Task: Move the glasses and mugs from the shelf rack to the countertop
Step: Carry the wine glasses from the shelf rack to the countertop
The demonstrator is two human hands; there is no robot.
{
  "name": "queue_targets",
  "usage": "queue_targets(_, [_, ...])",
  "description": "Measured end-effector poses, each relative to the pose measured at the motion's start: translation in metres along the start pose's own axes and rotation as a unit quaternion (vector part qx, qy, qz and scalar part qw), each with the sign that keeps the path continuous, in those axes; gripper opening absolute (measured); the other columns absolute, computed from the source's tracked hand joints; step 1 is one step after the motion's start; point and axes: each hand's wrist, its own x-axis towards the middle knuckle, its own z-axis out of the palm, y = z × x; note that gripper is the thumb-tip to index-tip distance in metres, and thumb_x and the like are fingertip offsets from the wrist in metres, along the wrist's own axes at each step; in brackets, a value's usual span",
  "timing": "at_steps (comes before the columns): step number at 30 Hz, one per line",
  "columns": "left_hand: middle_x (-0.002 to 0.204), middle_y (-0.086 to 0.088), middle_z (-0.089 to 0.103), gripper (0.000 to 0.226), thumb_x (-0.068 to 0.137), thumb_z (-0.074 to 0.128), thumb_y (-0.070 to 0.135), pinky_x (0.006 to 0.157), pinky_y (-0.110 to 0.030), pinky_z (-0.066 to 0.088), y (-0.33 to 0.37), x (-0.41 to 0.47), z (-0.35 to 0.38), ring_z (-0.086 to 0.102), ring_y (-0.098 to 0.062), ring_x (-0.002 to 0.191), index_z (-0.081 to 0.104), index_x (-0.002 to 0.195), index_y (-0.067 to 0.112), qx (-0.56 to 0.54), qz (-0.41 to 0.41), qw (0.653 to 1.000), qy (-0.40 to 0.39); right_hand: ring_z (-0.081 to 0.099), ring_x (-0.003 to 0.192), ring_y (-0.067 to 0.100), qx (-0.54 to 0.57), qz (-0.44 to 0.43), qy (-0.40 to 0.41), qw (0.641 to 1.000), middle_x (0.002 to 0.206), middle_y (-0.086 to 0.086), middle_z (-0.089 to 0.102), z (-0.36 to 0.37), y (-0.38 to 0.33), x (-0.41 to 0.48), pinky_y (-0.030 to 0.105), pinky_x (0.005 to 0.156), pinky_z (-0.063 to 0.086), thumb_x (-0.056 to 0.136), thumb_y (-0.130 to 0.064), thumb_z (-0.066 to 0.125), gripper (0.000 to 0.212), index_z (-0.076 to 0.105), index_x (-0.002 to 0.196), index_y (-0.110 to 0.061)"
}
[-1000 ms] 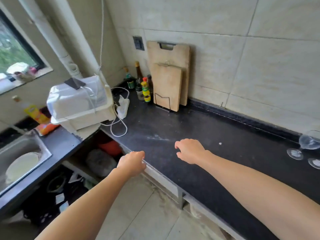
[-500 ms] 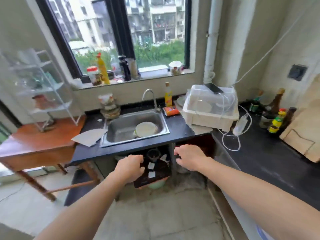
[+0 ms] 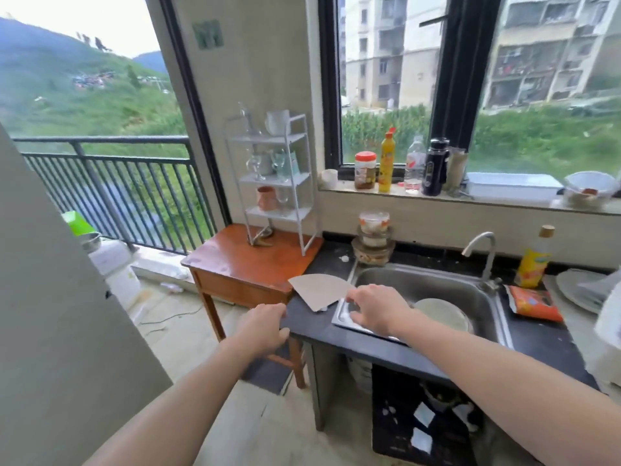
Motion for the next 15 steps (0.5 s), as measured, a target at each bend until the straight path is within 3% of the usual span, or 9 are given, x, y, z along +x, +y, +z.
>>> queue_targets(8, [0.115,-0.002,0.064,0.035,0.086,0.051,0.034,0.079,-0.034,0.045,-0.113,0.06,-0.016,0.058,-0.024,0.104,0.054,0.12,0.025,-0.029,-0.108,0.994,0.015,0.062,0.113,0.029,0.014,-0.081,0.004,0.997,0.126,0.005,0.066,-0.004,-0.058,0.153,0.039,0.092,0.05,0.093,-0.032,0.05,0.039,0.056,0.13,-0.021])
queue_targets(15, [0.113,-0.003,0.064,0.034,0.085,0.053,0.039,0.076,-0.033,0.045,-0.215,0.159,-0.039,0.058,-0.025,0.103,0.057,0.115,0.024,-0.039,-0.082,0.996,0.026,0.065,0.105,0.027,0.03,-0.049,0.036,0.998,0.118,0.005,0.069,0.003,-0.099,0.279,0.04,0.089,0.053,0.092,-0.035,0.057,0.042,0.054,0.131,-0.021])
